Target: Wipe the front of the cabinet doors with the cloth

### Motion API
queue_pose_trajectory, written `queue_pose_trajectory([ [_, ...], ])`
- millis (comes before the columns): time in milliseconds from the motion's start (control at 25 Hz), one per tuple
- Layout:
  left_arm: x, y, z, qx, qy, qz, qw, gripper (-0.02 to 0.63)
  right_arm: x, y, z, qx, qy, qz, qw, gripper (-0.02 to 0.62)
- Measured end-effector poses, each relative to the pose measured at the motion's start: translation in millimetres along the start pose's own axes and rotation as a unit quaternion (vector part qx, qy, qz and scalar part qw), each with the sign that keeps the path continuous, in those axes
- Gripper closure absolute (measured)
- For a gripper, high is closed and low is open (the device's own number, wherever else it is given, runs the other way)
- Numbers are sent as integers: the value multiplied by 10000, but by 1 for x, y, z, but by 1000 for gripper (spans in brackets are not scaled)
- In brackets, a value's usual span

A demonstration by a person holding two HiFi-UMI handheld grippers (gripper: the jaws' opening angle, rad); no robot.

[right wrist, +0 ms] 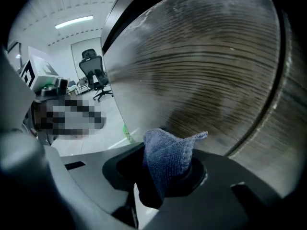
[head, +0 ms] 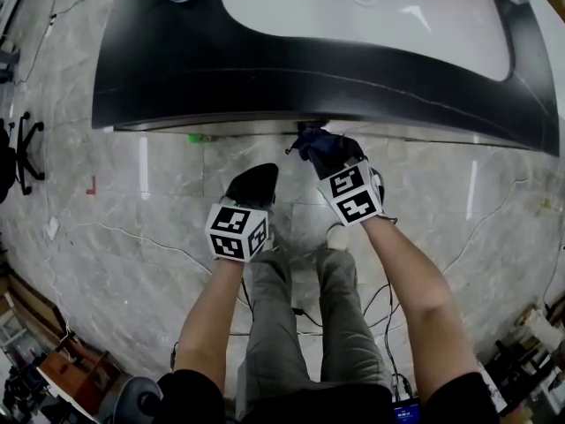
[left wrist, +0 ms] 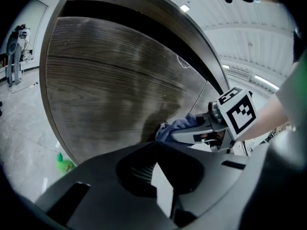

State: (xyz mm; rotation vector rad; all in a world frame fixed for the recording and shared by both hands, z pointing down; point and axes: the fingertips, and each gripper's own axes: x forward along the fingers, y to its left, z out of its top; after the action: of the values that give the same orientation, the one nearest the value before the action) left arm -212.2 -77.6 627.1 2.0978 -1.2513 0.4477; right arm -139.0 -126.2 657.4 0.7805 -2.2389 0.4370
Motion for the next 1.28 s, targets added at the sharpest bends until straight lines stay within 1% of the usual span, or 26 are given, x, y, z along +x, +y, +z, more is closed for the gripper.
queue_pose_trajectory([
  [360,35,-40,2,19,50,-214,9998,601,-19,-32,-27,244,-2,-162,9996,486],
  [560,47,-55,8,-20,39,-319,9995,600,-26,-42,-34,206,18,-180,9996,486],
  [720,47,-64,9,32,73,-363,9993,601,-35,-39,-34,262,-74,-139,9995,486],
  [880,43,-67,5,42,140,-308,9994,601,-47,-32,-31,266,-197,-59,9994,486],
  [1280,30,-94,20,29,43,-359,9993,600,-82,-15,-25,172,-275,130,9994,486],
])
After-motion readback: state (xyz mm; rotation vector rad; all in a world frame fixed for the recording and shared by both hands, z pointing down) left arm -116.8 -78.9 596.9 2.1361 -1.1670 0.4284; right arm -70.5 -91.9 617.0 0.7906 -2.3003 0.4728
